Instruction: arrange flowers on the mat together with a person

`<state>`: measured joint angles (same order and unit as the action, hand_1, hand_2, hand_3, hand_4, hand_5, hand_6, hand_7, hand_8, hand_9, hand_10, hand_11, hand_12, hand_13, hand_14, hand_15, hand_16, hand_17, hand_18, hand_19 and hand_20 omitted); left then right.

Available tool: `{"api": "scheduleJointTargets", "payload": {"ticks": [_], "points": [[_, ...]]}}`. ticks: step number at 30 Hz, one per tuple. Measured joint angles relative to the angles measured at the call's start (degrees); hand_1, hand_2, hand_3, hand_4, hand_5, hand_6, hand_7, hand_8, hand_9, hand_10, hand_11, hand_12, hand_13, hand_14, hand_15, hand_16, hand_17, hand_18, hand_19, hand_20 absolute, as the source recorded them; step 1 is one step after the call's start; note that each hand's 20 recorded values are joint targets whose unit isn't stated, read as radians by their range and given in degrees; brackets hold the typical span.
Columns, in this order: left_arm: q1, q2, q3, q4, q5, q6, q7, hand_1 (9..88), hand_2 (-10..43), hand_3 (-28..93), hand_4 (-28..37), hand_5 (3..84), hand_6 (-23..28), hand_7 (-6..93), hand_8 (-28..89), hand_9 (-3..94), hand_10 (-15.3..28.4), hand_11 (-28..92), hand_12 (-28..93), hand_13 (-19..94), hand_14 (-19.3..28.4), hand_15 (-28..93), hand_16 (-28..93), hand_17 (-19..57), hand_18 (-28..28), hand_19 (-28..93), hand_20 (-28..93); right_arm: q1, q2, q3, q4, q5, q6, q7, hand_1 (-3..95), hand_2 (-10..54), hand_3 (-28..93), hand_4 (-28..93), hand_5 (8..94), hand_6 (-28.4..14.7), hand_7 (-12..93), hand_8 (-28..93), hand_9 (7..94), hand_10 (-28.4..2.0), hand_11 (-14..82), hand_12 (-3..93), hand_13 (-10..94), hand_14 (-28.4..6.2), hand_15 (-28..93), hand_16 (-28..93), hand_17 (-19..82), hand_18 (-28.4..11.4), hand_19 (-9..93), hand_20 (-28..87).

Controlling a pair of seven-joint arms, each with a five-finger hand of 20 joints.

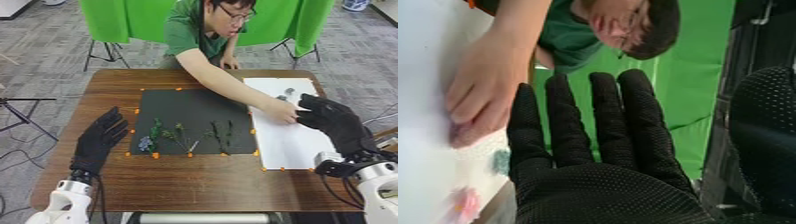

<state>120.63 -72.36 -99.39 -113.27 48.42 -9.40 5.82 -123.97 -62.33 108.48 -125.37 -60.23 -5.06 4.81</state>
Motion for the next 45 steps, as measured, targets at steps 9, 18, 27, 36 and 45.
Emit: {"api": "scheduleJointTargets", "payload": {"ticks": [9, 18, 27, 36, 45], "points": [[0.3, 0.29, -0.1, -0.04, -0.19, 0.14, 0.04, 24.5, -1.8, 70, -28.3, 31.3, 4.3, 18.8, -10, 21.9, 11.5, 24, 13, 22, 14.0, 22, -1, -9.4, 21.5, 44, 4, 1.41, -0.04, -2.22, 0.4, -0.37, -1.65, -0.57, 18.4, -2.5, 85, -26, 42.7, -4.3, 16, -11, 40.8, -11.0, 10.9, 18.9, 34, -12.8, 10, 25, 7, -21.0, 37, 21], [-0.3, 0.02, -0.03, 0.06, -0.14, 0.16, -0.09, 24.4, -1.8, 70, -28.3, 31.2, 4.3, 18.7, -10, 21.9, 11.5, 24, 13, 22, 14.1, 23, -1, -9.4, 21.5, 44, 4, 2.73, 0.02, -2.44, 0.81, -0.39, -1.62, 0.23, 18.3, -2.3, 85, -25, 42.4, -4.4, 15, -10, 40.1, -11.2, 10.6, 19.1, 34, -12.7, 10, 26, 7, -20.9, 36, 21], [0.89, -0.17, -0.51, -0.33, -0.25, 0.95, 0.17, 24.3, -1.8, 70, -28.3, 31.2, 4.2, 18.7, -10, 22.1, 11.6, 24, 13, 22, 14.1, 23, -1, -9.4, 21.5, 44, 4, 3.15, -0.18, -2.67, 0.98, -0.39, -2.43, 1.09, 18.3, -2.3, 86, -25, 42.1, -4.4, 15, -10, 40.1, -11.6, 10.6, 19.2, 34, -12.7, 9, 27, 7, -20.9, 36, 22], [1.71, -0.48, -0.83, -0.59, -0.28, 1.36, 0.13, 24.4, -1.7, 70, -28.3, 31.3, 4.3, 18.6, -10, 22.0, 11.6, 24, 13, 22, 14.0, 22, -1, -9.4, 21.5, 44, 4, 4.25, -0.27, -3.6, 1.5, -0.46, -2.69, 1.6, 18.6, -1.7, 85, -25, 42.3, -4.5, 16, -10, 40.1, -11.6, 10.8, 19.3, 34, -12.7, 9, 27, 7, -20.7, 36, 21], [1.53, -0.47, -0.79, -0.58, -0.32, 1.34, 0.14, 24.3, -1.8, 70, -28.3, 31.2, 4.3, 18.6, -10, 22.0, 11.5, 24, 13, 22, 14.0, 23, -1, -9.4, 21.5, 45, 4, 4.31, -0.51, -4.16, 1.35, -1.75, -2.76, 1.86, 18.7, -1.2, 85, -26, 42.3, -4.5, 16, -10, 40.0, -12.1, 10.9, 19.2, 34, -12.7, 10, 27, 7, -20.8, 36, 22]]}}
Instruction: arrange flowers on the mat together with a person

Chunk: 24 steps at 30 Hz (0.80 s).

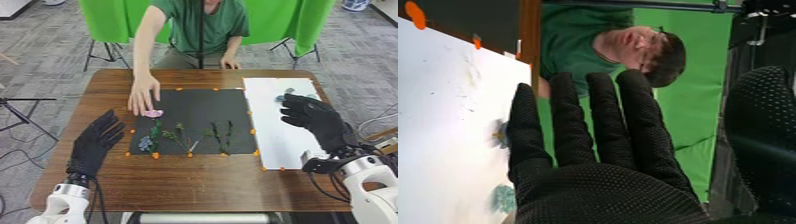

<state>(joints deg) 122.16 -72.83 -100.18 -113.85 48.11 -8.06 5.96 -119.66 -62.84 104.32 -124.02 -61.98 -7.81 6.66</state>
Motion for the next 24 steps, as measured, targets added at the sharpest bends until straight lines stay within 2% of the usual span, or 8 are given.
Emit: {"api": "scheduleJointTargets", "payload": {"ticks": [11, 14, 19, 24], "points": [[-0.1, -0.03, -0.05, 0.07, 0.14, -0.29, -0.42, 24.5, -1.7, 70, -28.3, 31.0, 4.2, 18.7, -10, 22.0, 11.6, 24, 13, 22, 14.1, 23, -1, -9.4, 21.5, 45, 4, -0.69, -0.08, 0.0, -0.2, -1.08, -0.64, 0.01, 18.7, -1.1, 86, -25, 42.3, -4.6, 16, -10, 40.1, -12.3, 10.9, 19.1, 34, -12.7, 10, 27, 7, -20.8, 37, 22], [-0.62, 0.05, 0.05, 0.33, 0.33, -0.76, -0.42, 24.3, -1.8, 70, -28.3, 31.0, 4.2, 18.7, -10, 22.0, 11.6, 24, 13, 22, 14.1, 23, -1, -9.4, 21.5, 45, 4, -0.66, 0.05, 0.02, -0.2, -1.02, -0.64, -0.02, 18.7, -1.1, 86, -25, 42.3, -4.6, 16, -10, 40.1, -12.3, 11.0, 19.1, 34, -12.6, 10, 26, 7, -20.9, 37, 22], [-1.08, 0.32, -0.16, 0.31, 0.19, -0.67, -0.63, 24.3, -1.9, 70, -28.3, 31.2, 4.3, 18.7, -10, 22.1, 11.5, 24, 13, 22, 14.0, 23, -1, -9.4, 21.5, 44, 4, -0.53, 0.09, 0.02, -0.21, -0.93, -0.64, -0.01, 18.8, -1.4, 86, -25, 42.4, -4.4, 16, -10, 40.3, -12.2, 11.0, 19.0, 35, -12.1, 10, 26, 7, -21.0, 37, 22], [-1.2, 0.47, -0.07, 0.39, 0.21, -0.75, -0.68, 24.4, -1.8, 70, -28.3, 31.1, 4.2, 18.7, -10, 22.1, 11.6, 24, 13, 22, 14.0, 23, -1, -9.4, 21.5, 44, 4, -0.64, 1.0, 0.0, -0.19, -1.06, 0.49, -1.05, 21.8, -5.3, 86, -26, 42.6, -4.5, 18, -11, 42.0, -12.0, 13.5, 19.2, 39, -11.2, 13, 26, 10, -20.8, 40, 23]]}}
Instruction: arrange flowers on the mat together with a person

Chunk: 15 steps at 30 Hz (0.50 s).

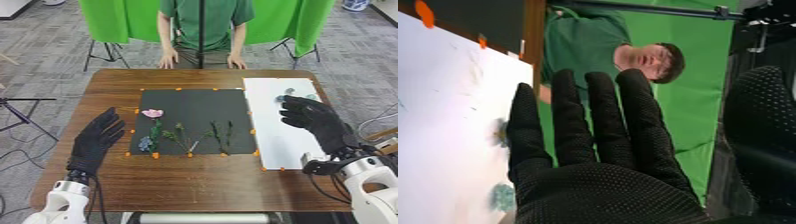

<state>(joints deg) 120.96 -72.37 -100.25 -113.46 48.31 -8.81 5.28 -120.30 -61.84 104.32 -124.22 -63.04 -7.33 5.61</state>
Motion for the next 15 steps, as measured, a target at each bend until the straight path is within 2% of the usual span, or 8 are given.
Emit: {"api": "scheduleJointTargets", "payload": {"ticks": [1, 4, 6, 8, 11, 15], "points": [[-0.08, 0.12, 0.02, 0.02, 0.01, 0.0, 0.02, 24.4, -1.8, 70, -28.3, 31.1, 4.2, 18.7, -10, 22.1, 11.6, 24, 13, 22, 14.0, 23, -1, -9.4, 21.5, 44, 4, 0.1, 0.51, -0.28, 0.13, -0.19, 1.0, -0.75, 22.6, -6.6, 86, -26, 42.8, -4.6, 18, -11, 42.5, -12.2, 14.0, 19.2, 40, -10.7, 14, 25, 11, -20.1, 41, 23], [-0.06, 0.41, 0.02, 0.01, 0.0, 0.06, 0.11, 24.4, -1.9, 70, -28.3, 31.1, 4.2, 18.7, -10, 22.1, 11.6, 24, 13, 22, 14.1, 23, -1, -9.4, 21.5, 44, 4, 1.09, 3.14, -2.74, 1.16, -3.1, 7.09, -5.36, 25.5, -9.2, 86, -28, 44.6, -7.1, 19, -13, 45.3, -13.0, 16.1, 17.0, 44, -8.5, 14, 16, 18, -14.7, 40, 19], [0.19, 0.41, 0.01, -0.06, -0.05, 0.07, 0.12, 24.4, -1.9, 70, -28.3, 31.1, 4.3, 18.6, -10, 22.1, 11.6, 24, 13, 22, 14.1, 23, -1, -9.5, 21.5, 44, 4, 2.56, 5.49, -4.81, 2.5, -9.2, 11.67, -8.93, 26.4, -9.5, 86, -28, 44.0, -8.2, 17, -12, 44.4, -13.0, 16.1, 16.2, 43, -8.1, 14, 14, 19, -13.5, 38, 18], [0.45, 0.41, 0.01, -0.06, -0.05, 0.06, 0.1, 24.4, -1.9, 70, -28.3, 31.1, 4.2, 18.7, -10, 22.0, 11.5, 24, 13, 22, 14.1, 23, -1, -9.5, 21.5, 44, 4, 4.55, 7.64, -5.66, 4.16, -17.64, 13.73, -10.78, 27.2, -9.5, 85, -28, 43.7, -8.2, 17, -12, 44.0, -13.1, 16.1, 16.2, 43, -7.9, 14, 13, 20, -13.0, 38, 18], [0.54, 0.36, 0.04, -0.02, 0.03, 0.01, 0.06, 24.4, -1.9, 70, -28.3, 31.1, 4.2, 18.8, -10, 22.0, 11.5, 24, 13, 22, 14.0, 23, -1, -9.5, 21.5, 44, 4, 8.08, 10.34, -4.96, 6.66, -28.79, 11.97, -10.77, 28.4, -9.5, 84, -28, 43.8, -7.0, 20, -13, 44.5, -12.7, 17.2, 16.5, 44, -7.6, 15, 13, 20, -13.2, 41, 20], [0.25, 0.38, 0.18, 0.04, 0.14, 0.02, 0.0, 24.4, -1.9, 70, -28.3, 31.1, 4.2, 18.8, -10, 22.1, 11.6, 24, 13, 22, 14.0, 23, -1, -9.5, 21.5, 44, 4, 10.9, 13.81, -2.73, 8.45, -35.93, 8.0, -9.78, 27.9, -9.5, 84, -28, 43.1, -6.2, 22, -14, 43.5, -11.9, 18.6, 17.5, 45, -7.5, 17, 16, 18, -14.5, 43, 20]]}}
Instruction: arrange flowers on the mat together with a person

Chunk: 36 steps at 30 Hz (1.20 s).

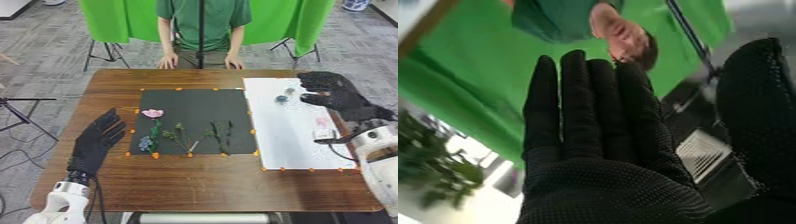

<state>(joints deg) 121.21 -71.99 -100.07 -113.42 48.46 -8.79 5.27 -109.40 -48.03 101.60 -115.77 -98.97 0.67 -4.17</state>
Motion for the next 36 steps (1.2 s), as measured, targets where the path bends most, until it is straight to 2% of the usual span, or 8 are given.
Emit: {"api": "scheduleJointTargets", "payload": {"ticks": [5, 11, 14, 17, 21, 28, 32, 36], "points": [[0.23, 0.0, -0.28, -0.21, 0.0, 0.1, -0.1, 24.4, -1.9, 70, -28.3, 31.2, 4.2, 18.9, -10, 22.1, 11.6, 24, 13, 22, 14.0, 22, -1, -9.5, 21.5, 44, 4, -2.14, 1.84, 6.66, 0.01, -13.89, -0.81, 1.16, 27.6, -9.5, 83, -28, 42.6, -6.0, 23, -14, 42.9, -11.9, 21.1, 19.5, 44, -7.5, 20, 19, 17, -14.9, 45, 21], [1.81, 0.61, -0.64, -0.96, -0.17, 1.0, 0.52, 24.4, -1.9, 70, -28.3, 31.3, 4.3, 18.7, -10, 22.2, 11.6, 24, 13, 22, 14.1, 23, -1, -9.5, 21.5, 44, 4, -5.52, 1.87, 11.7, 0.61, -26.91, -10.24, 4.25, 27.0, -9.5, 83, -28, 44.8, -6.0, 23, -15, 44.3, -12.8, 23.3, 18.6, 46, -7.9, 23, 17, 19, -11.3, 46, 20], [2.15, 0.81, -0.75, -0.99, -0.18, 1.1, 0.54, 24.4, -1.9, 70, -28.3, 31.3, 4.3, 18.6, -10, 22.2, 11.5, 24, 13, 22, 14.1, 23, -1, -9.5, 21.5, 44, 4, -4.7, 2.67, 8.99, 2.52, -26.82, -10.95, 8.63, 27.6, -9.5, 83, -28, 44.6, -6.0, 23, -15, 43.9, -12.8, 23.4, 18.6, 47, -7.9, 24, 16, 20, -11.5, 48, 20], [2.26, 0.81, -0.82, -0.99, -0.18, 1.1, 0.54, 24.4, -1.8, 70, -28.3, 31.3, 4.3, 18.5, -10, 22.0, 11.5, 24, 13, 22, 14.1, 23, -1, -9.5, 21.5, 44, 4, -2.38, 4.35, 3.54, 5.22, -27.26, -8.21, 13.5, 28.4, -9.5, 83, -28, 42.1, -6.0, 24, -15, 42.4, -12.2, 23.5, 18.8, 48, -9.6, 24, 15, 19, -14.1, 51, 21], [2.28, 0.81, -0.78, -0.99, -0.18, 1.25, 0.72, 24.5, -1.9, 70, -28.3, 31.2, 4.3, 18.7, -10, 21.9, 11.5, 24, 13, 22, 14.1, 23, -1, -9.5, 21.5, 44, 4, 0.67, 5.53, -1.43, 7.17, -30.46, -5.54, 15.61, 29.2, -9.5, 83, -28, 39.9, -6.0, 25, -15, 40.4, -11.7, 23.1, 18.8, 48, -9.8, 24, 15, 19, -15.2, 52, 21], [2.19, 0.79, -0.72, -0.99, -0.14, 1.24, 0.7, 24.5, -1.9, 70, -28.3, 31.1, 4.3, 18.7, -10, 21.8, 11.5, 24, 13, 22, 14.1, 23, -1, -9.5, 21.5, 44, 4, 6.98, 6.81, -7.32, 9.1, -34.63, -10.63, 20.64, 30.4, -9.5, 84, -28, 38.6, -5.9, 25, -15, 39.8, -11.6, 23.4, 19.0, 48, -9.6, 25, 15, 18, -14.9, 53, 21], [2.11, 0.73, -0.73, -0.98, -0.1, 1.23, 0.62, 24.5, -1.9, 70, -28.3, 31.1, 4.3, 18.6, -10, 21.9, 11.5, 24, 13, 22, 14.0, 22, -1, -9.5, 21.4, 44, 4, 9.14, 7.46, -8.66, 10.49, -34.85, -13.96, 22.87, 31.4, -9.5, 84, -28, 38.9, -4.9, 27, -15, 43.3, -10.7, 25.5, 19.3, 51, -8.8, 26, 15, 18, -15.1, 54, 21], [2.05, 0.73, -0.74, -0.96, -0.1, 1.2, 0.6, 24.5, -1.9, 70, -28.3, 31.1, 4.2, 18.6, -10, 21.9, 11.5, 24, 13, 22, 14.0, 23, -1, -9.5, 21.5, 44, 4, 9.38, 7.9, -8.84, 11.57, -35.53, -14.32, 23.08, 32.4, -9.5, 84, -28, 41.2, -4.6, 28, -16, 46.6, -10.5, 28.2, 19.6, 54, -7.6, 30, 16, 19, -14.9, 55, 21]]}}
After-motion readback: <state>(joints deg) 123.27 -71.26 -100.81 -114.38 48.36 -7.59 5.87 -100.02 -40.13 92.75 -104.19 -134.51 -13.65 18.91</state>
